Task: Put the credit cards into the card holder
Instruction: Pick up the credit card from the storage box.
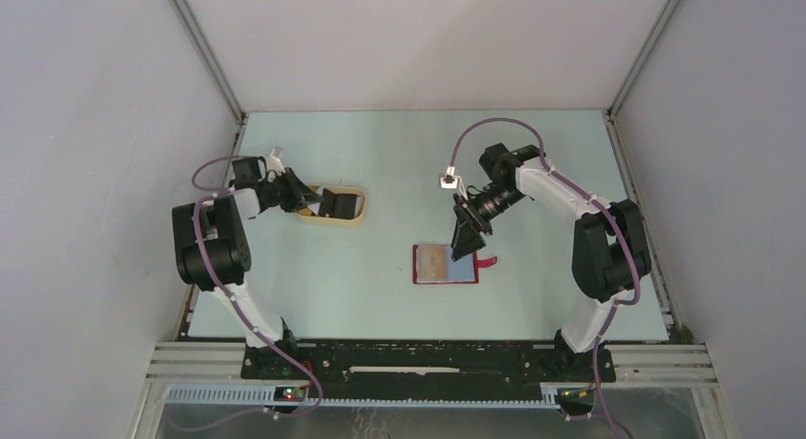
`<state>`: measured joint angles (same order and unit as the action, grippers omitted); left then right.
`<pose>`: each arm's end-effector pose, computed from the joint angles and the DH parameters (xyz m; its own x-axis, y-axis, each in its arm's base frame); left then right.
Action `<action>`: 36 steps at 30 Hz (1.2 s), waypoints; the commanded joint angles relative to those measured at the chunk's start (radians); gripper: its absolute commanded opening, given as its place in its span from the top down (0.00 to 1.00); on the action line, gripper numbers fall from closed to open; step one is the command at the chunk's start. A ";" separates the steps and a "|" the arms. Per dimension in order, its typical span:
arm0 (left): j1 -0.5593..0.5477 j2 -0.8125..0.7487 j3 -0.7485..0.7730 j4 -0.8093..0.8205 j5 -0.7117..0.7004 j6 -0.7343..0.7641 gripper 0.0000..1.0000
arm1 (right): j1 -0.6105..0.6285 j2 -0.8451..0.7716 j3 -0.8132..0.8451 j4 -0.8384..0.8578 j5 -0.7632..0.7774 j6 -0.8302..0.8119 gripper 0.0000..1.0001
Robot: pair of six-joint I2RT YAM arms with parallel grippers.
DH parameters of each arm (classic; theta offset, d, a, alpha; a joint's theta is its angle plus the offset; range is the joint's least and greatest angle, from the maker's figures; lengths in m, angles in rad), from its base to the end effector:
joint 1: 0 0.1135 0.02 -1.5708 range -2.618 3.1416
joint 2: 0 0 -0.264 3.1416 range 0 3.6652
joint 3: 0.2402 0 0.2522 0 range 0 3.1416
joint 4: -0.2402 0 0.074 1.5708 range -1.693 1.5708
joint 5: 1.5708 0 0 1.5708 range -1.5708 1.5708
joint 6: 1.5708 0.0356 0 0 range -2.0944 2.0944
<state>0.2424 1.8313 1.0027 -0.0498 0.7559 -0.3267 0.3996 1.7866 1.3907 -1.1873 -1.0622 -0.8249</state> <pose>0.3569 0.0631 0.1517 -0.7881 -0.4354 -0.4352 -0.0026 0.7093 -0.7049 0.2869 0.1549 0.2409 -0.4933 -0.5966 -0.6330 -0.7984 0.0216 0.6018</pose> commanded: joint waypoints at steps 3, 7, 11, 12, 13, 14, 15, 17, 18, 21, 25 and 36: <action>0.036 -0.046 -0.042 0.046 0.031 -0.019 0.87 | -0.004 -0.004 0.036 -0.013 -0.033 -0.022 0.30; 0.052 -0.048 -0.047 0.045 0.033 -0.021 0.88 | -0.004 -0.004 0.036 -0.014 -0.033 -0.023 0.30; 0.067 -0.061 -0.056 0.080 0.033 -0.028 0.90 | -0.004 -0.005 0.036 -0.015 -0.034 -0.022 0.30; 0.073 -0.065 -0.060 0.087 0.033 -0.032 0.92 | -0.004 -0.005 0.036 -0.015 -0.035 -0.022 0.30; 0.079 -0.070 -0.065 0.095 0.034 -0.037 0.93 | -0.004 -0.006 0.036 -0.015 -0.035 -0.022 0.30; 0.084 -0.077 -0.072 0.103 0.031 -0.042 0.94 | -0.004 -0.006 0.036 -0.015 -0.036 -0.022 0.30; 0.089 -0.085 -0.078 0.112 0.030 -0.045 0.96 | -0.004 -0.005 0.036 -0.015 -0.037 -0.022 0.30; 0.094 -0.104 -0.095 0.134 0.024 -0.059 0.98 | -0.003 -0.004 0.036 -0.015 -0.037 -0.022 0.30; 0.096 -0.116 -0.102 0.143 0.022 -0.064 0.99 | -0.002 -0.003 0.036 -0.015 -0.036 -0.022 0.30; 0.100 -0.170 -0.124 0.167 -0.007 -0.081 1.00 | -0.002 -0.004 0.036 -0.016 -0.038 -0.023 0.30; 0.101 -0.248 -0.158 0.182 -0.055 -0.091 1.00 | -0.001 -0.003 0.036 -0.015 -0.037 -0.022 0.30; 0.004 -0.467 -0.305 0.446 0.001 -0.237 1.00 | 0.010 -0.013 0.036 -0.007 -0.032 -0.019 0.30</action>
<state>0.3218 1.4414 0.7437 0.2089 0.6861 -0.4789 0.4015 1.7866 1.3907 -1.1900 -1.0763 -0.8253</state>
